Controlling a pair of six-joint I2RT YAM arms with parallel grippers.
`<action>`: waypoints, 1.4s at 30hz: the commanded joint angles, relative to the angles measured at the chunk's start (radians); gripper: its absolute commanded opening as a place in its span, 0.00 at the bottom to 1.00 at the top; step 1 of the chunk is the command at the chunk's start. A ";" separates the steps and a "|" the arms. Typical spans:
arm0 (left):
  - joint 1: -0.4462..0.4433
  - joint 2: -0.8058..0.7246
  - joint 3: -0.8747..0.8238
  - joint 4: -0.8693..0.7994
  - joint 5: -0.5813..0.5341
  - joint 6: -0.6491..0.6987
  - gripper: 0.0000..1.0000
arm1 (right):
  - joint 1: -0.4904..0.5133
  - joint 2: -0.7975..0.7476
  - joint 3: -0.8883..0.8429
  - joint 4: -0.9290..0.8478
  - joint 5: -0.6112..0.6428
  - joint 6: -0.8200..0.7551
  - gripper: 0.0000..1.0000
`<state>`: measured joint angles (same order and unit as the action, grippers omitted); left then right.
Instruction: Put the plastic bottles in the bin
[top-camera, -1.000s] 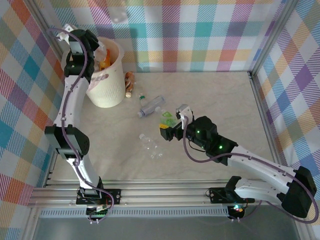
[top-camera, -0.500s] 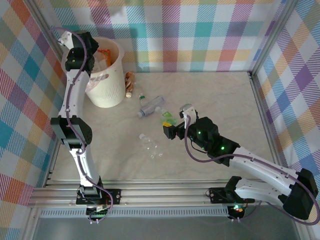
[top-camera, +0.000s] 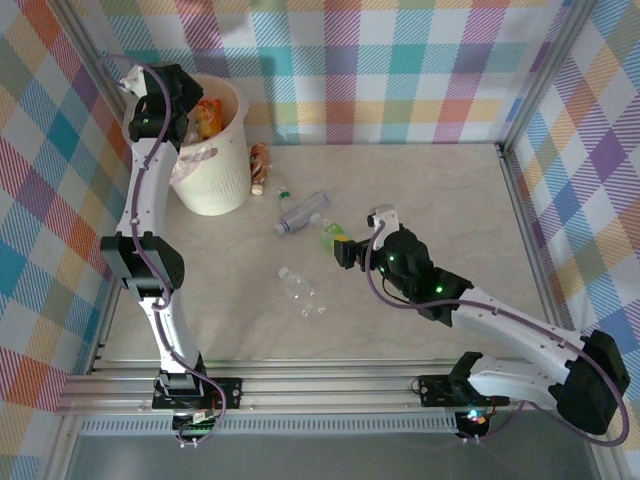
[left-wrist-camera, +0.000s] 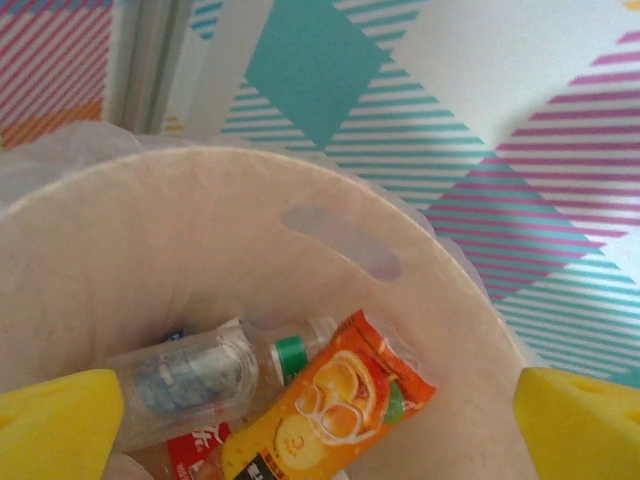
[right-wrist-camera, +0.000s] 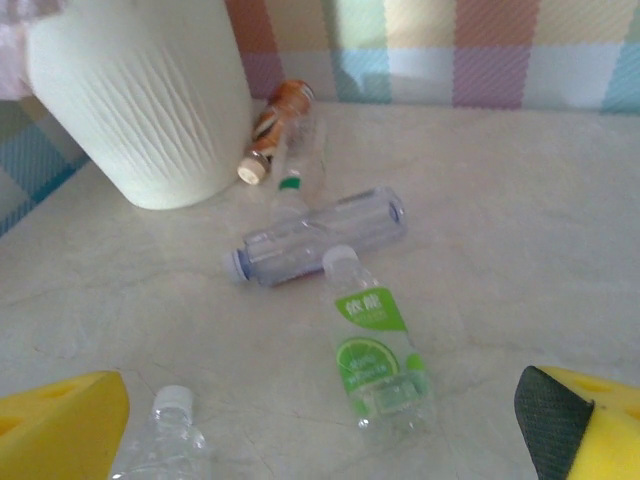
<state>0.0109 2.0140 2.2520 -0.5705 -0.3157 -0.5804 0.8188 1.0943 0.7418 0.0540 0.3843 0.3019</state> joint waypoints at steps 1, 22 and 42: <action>-0.018 -0.096 -0.024 0.018 0.142 0.008 1.00 | -0.055 0.047 0.046 -0.055 -0.078 0.089 1.00; -0.165 -0.528 -0.534 0.188 0.449 0.101 1.00 | -0.210 0.494 0.202 -0.148 -0.401 -0.183 1.00; -0.164 -0.906 -1.005 0.070 0.375 0.011 1.00 | -0.208 0.775 0.315 -0.018 -0.366 -0.235 0.91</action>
<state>-0.1604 1.1343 1.2842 -0.4652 0.0437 -0.5438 0.6083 1.8462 1.0283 -0.0082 0.0181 0.0845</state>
